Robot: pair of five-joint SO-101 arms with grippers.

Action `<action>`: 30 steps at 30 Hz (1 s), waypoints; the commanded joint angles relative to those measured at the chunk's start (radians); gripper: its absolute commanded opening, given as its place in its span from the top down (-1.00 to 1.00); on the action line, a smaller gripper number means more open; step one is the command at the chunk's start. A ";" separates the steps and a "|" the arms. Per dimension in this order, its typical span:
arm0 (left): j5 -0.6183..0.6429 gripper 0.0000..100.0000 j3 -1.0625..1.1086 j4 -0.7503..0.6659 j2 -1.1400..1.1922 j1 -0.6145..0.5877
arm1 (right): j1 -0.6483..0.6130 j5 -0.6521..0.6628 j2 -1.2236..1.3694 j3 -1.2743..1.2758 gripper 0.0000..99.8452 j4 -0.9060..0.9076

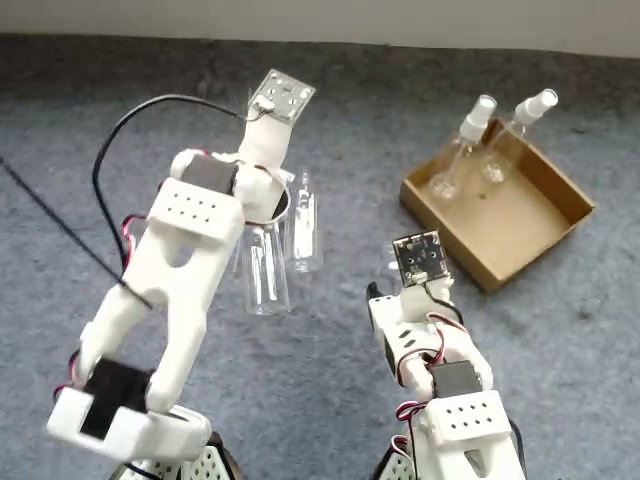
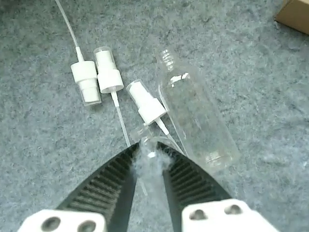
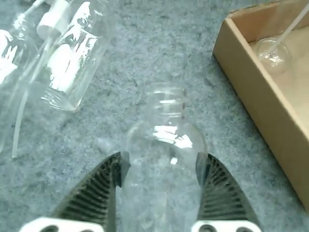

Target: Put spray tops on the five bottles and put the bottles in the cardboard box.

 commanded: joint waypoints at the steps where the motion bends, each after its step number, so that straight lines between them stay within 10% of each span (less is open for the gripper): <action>1: 0.074 0.98 -0.191 0.005 0.170 -0.010 | 0.010 -0.008 -0.008 -0.005 0.83 -0.016; 30: 0.196 0.76 -1.397 0.543 1.102 -0.094 | 0.008 -0.005 -0.008 -0.004 0.83 -0.016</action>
